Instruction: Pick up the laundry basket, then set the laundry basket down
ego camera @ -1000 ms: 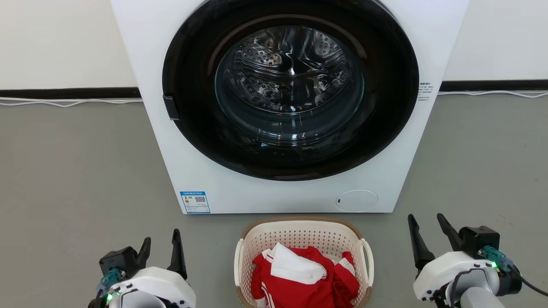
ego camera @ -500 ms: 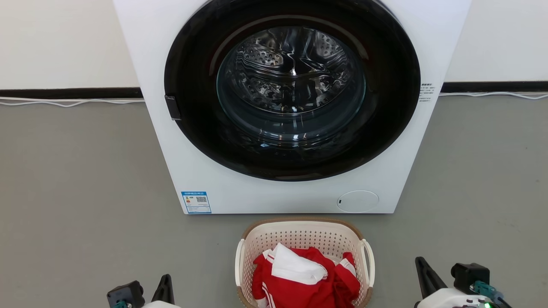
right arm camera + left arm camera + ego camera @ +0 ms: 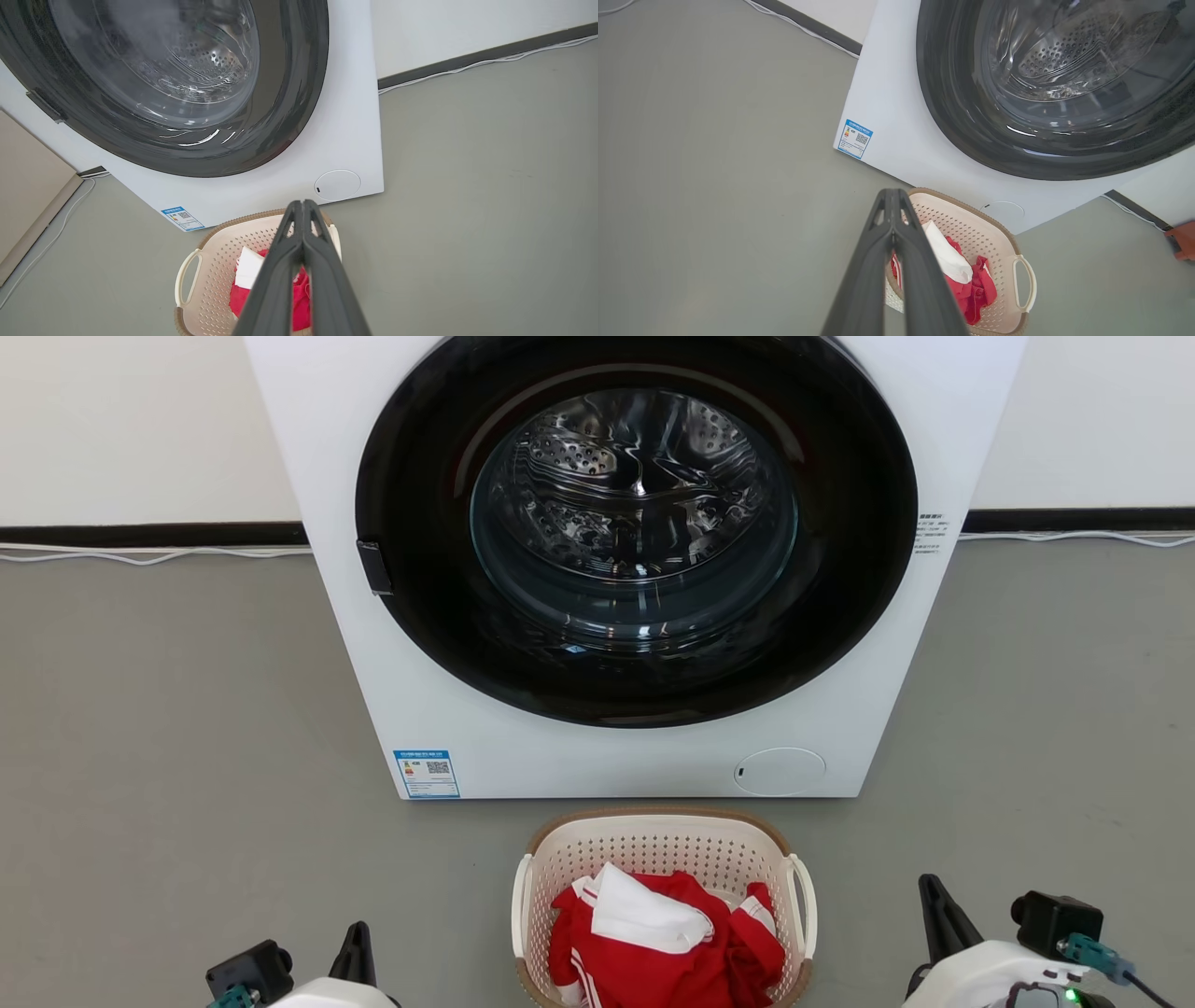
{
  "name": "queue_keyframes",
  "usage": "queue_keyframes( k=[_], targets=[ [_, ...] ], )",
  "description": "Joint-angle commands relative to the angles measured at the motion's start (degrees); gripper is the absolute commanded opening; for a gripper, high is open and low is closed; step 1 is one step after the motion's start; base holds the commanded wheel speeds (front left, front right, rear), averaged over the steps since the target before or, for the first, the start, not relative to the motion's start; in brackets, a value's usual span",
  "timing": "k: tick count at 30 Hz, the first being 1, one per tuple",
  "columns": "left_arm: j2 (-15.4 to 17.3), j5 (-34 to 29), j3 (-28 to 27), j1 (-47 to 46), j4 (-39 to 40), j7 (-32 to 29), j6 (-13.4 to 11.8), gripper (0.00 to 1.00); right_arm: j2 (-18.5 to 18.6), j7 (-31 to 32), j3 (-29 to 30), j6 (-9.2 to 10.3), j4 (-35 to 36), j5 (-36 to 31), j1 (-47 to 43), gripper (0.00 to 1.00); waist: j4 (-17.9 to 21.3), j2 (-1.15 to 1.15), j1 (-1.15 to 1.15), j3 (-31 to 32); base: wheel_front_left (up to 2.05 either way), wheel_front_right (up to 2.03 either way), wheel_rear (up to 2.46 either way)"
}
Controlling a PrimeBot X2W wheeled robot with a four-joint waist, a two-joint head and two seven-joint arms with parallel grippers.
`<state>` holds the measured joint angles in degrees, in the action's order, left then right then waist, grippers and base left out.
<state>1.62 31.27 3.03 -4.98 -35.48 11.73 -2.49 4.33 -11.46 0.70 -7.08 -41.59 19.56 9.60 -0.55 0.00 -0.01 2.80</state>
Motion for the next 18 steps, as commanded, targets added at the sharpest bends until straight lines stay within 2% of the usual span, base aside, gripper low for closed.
queue_keyframes(
  k=[1, 18],
  targets=[
    [0.3, 1.4, -0.7, -2.1, 1.9, -0.3, 0.6, 0.00, 0.3, 0.5, 0.3, -0.08, 2.0, 1.8, 1.7, 0.00, 0.0, 0.00, 0.01, 0.0, 0.00, 0.00, 0.00],
    [0.4, 10.3, -2.0, -1.9, 4.9, -2.9, 2.0, 0.00, 0.1, 3.0, 1.1, -0.13, 5.9, 12.4, 0.9, 0.00, 0.1, 0.00, 0.01, -0.5, 0.00, 0.00, 0.00]
  ],
)
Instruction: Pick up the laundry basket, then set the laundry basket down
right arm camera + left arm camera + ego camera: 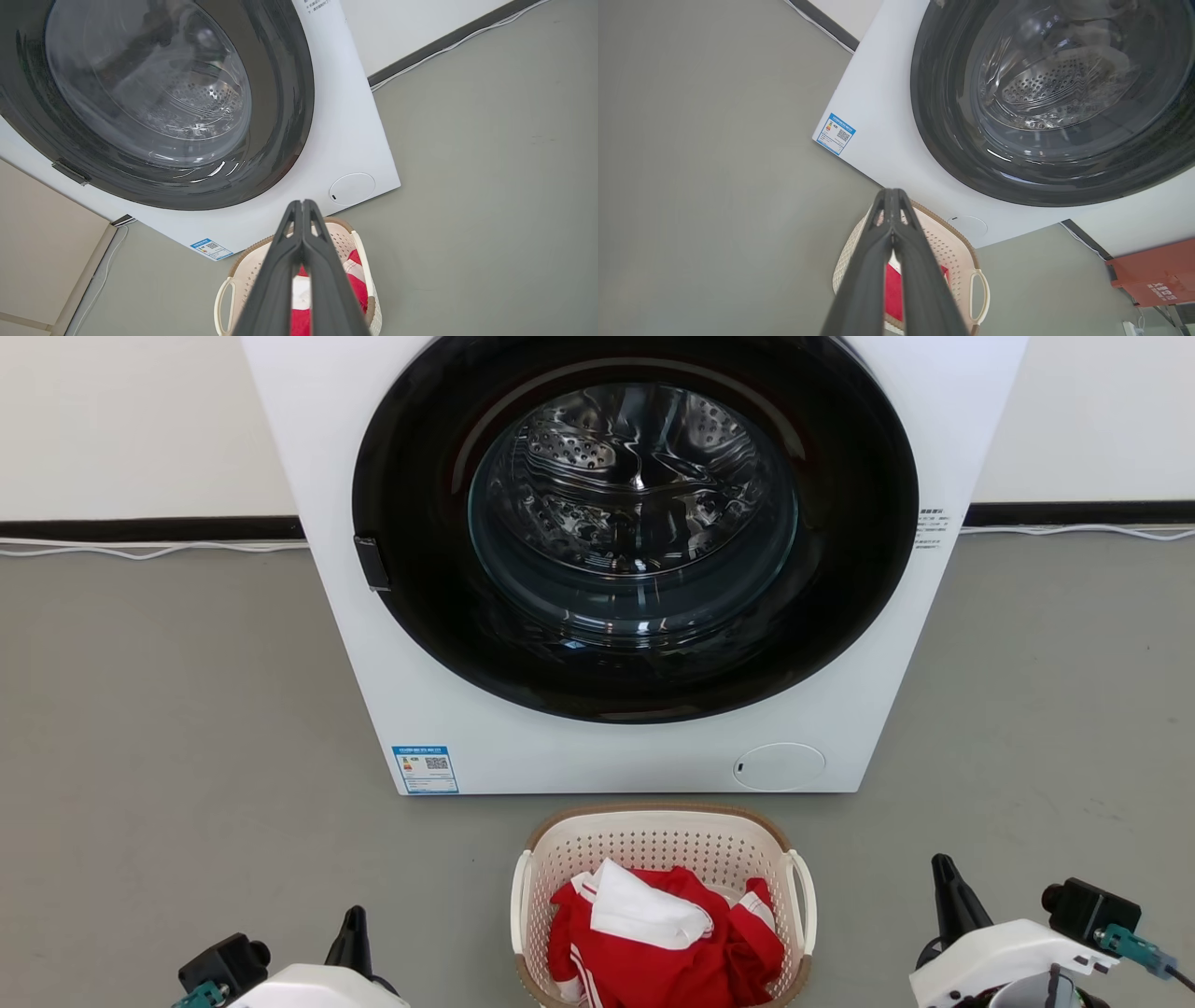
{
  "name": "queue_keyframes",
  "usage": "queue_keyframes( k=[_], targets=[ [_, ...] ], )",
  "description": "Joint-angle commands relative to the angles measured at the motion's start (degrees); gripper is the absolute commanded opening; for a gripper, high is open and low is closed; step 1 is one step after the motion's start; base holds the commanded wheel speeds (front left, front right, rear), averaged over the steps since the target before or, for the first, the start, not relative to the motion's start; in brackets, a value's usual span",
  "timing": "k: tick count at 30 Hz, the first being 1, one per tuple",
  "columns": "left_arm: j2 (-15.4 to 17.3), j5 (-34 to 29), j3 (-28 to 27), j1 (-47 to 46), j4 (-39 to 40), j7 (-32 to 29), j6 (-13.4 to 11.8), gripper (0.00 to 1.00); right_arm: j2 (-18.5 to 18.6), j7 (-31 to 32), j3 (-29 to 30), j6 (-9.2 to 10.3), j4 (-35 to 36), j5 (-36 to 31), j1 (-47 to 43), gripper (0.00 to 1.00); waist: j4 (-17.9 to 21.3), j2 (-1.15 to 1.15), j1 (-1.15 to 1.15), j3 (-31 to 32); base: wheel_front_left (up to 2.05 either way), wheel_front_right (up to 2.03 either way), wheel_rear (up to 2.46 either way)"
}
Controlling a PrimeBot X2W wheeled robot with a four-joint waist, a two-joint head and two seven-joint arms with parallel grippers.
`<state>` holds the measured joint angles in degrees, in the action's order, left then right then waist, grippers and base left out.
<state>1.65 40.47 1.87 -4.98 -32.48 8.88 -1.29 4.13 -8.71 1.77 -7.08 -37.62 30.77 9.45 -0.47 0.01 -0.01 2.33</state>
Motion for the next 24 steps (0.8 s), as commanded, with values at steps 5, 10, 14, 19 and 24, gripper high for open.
queue_keyframes(
  k=[5, 10, 14, 19, 24],
  targets=[
    [0.4, 3.9, -1.3, -1.9, 2.8, -0.9, 1.3, 0.00, 0.2, 1.1, 0.3, -0.14, 3.1, 4.5, 0.8, 0.00, 0.0, -0.01, 0.01, -0.1, 0.00, 0.00, 0.00],
    [0.5, 6.7, -1.7, -1.9, 3.7, -1.8, 1.7, 0.00, 0.1, 1.9, 0.5, -0.16, 4.3, 7.8, 0.6, 0.00, 0.1, -0.01, 0.01, -0.3, 0.00, 0.00, 0.00],
    [0.5, 8.9, -2.0, -1.8, 4.4, -2.4, 2.1, 0.00, 0.0, 2.6, 0.7, -0.17, 5.3, 10.5, 0.4, 0.00, 0.1, -0.01, 0.01, -0.4, 0.00, 0.00, 0.00],
    [0.6, 11.7, -2.4, -1.8, 5.3, -3.3, 2.5, 0.00, 0.0, 3.4, 1.0, -0.19, 6.5, 13.8, 0.1, 0.00, 0.1, -0.01, 0.01, -0.5, 0.00, 0.00, 0.00],
    [0.6, 14.5, -2.8, -1.7, 6.2, -4.1, 2.9, 0.00, -0.1, 4.2, 1.3, -0.20, 7.7, 17.1, -0.1, 0.00, 0.1, -0.01, 0.01, -0.7, 0.00, 0.00, 0.00]
  ],
)
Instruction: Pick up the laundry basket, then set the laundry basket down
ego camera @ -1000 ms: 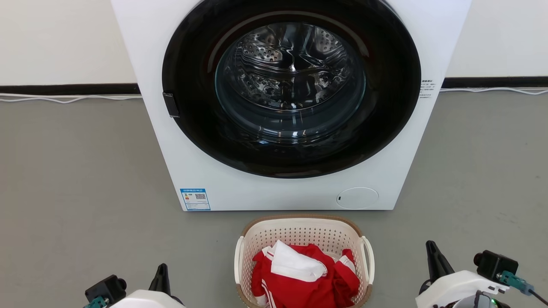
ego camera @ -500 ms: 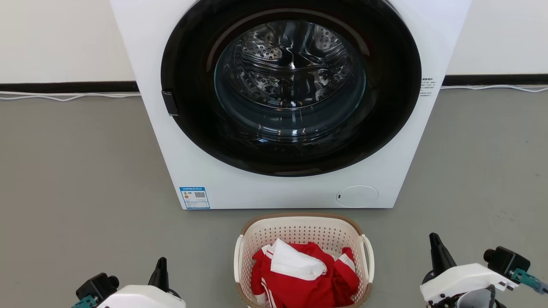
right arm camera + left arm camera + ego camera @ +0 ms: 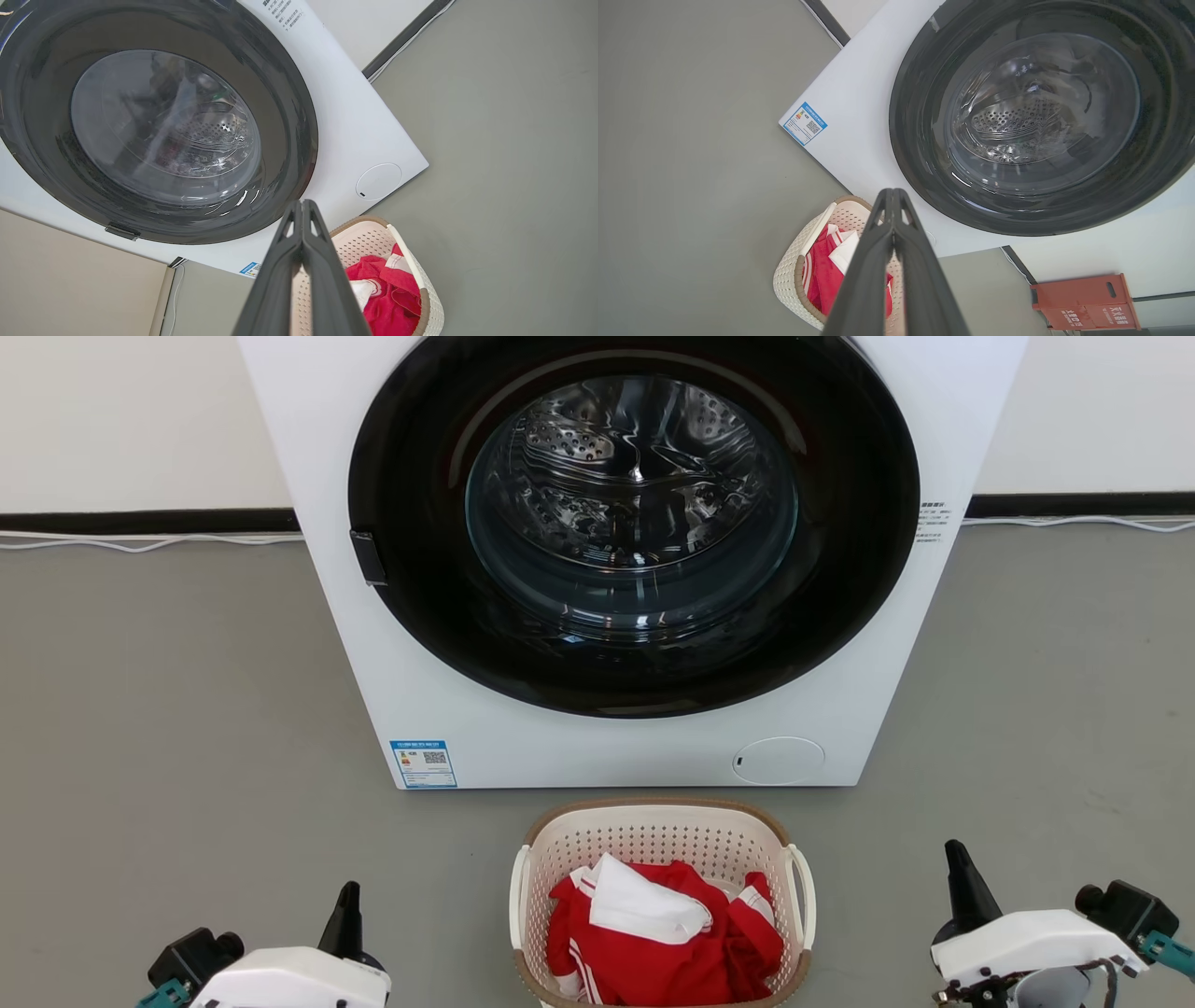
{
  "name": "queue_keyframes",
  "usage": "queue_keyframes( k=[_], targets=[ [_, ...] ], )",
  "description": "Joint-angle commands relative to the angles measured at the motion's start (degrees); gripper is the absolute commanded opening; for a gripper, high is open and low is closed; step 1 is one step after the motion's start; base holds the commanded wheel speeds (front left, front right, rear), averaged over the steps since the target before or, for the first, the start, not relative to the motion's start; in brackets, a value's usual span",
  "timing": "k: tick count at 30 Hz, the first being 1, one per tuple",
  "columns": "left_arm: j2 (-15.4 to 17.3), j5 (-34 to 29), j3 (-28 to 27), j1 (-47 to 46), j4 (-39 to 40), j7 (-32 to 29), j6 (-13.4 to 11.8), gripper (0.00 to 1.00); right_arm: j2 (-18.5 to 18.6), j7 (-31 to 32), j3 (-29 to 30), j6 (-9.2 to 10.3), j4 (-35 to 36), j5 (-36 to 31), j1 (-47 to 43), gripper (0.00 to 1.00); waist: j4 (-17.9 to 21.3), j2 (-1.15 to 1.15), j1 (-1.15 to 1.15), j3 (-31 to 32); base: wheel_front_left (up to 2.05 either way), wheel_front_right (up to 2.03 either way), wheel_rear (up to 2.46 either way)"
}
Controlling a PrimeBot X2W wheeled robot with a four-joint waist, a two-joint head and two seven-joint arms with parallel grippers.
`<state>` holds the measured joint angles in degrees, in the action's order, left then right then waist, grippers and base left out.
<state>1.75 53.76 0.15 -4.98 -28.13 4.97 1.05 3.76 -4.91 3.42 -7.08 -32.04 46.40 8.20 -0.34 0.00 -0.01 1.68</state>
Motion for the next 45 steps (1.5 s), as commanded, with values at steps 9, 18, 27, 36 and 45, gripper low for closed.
queue_keyframes(
  k=[9, 18, 27, 36, 45],
  targets=[
    [0.6, 6.2, -1.9, -1.7, 3.5, -1.7, 1.4, 0.00, 0.1, 1.9, 0.1, -0.23, 4.2, 7.5, 0.7, 0.00, 0.0, 0.00, 0.00, -0.3, 0.00, 0.00, 0.00],
    [0.7, 11.2, -2.6, -1.6, 5.2, -3.3, 2.2, 0.00, -0.1, 3.4, 0.6, -0.26, 6.4, 13.4, 0.3, 0.00, 0.1, 0.00, 0.00, -0.5, 0.00, 0.00, 0.00],
    [0.8, 16.2, -3.4, -1.5, 6.8, -4.8, 3.0, 0.00, -0.2, 4.9, 1.0, -0.29, 8.5, 19.4, -0.1, 0.00, 0.1, 0.00, 0.00, -0.8, 0.00, 0.00, 0.00],
    [0.8, 21.2, -4.1, -1.5, 8.5, -6.3, 3.7, 0.00, -0.4, 6.4, 1.5, -0.31, 10.7, 25.3, -0.6, 0.00, 0.2, 0.00, 0.00, -1.0, 0.00, 0.00, 0.00],
    [0.9, 25.7, -4.8, -1.4, 9.9, -7.6, 4.4, 0.00, -0.5, 7.7, 1.9, -0.34, 12.6, 30.7, -0.9, 0.00, 0.2, 0.00, 0.00, -1.2, 0.00, 0.00, 0.00]
  ],
)
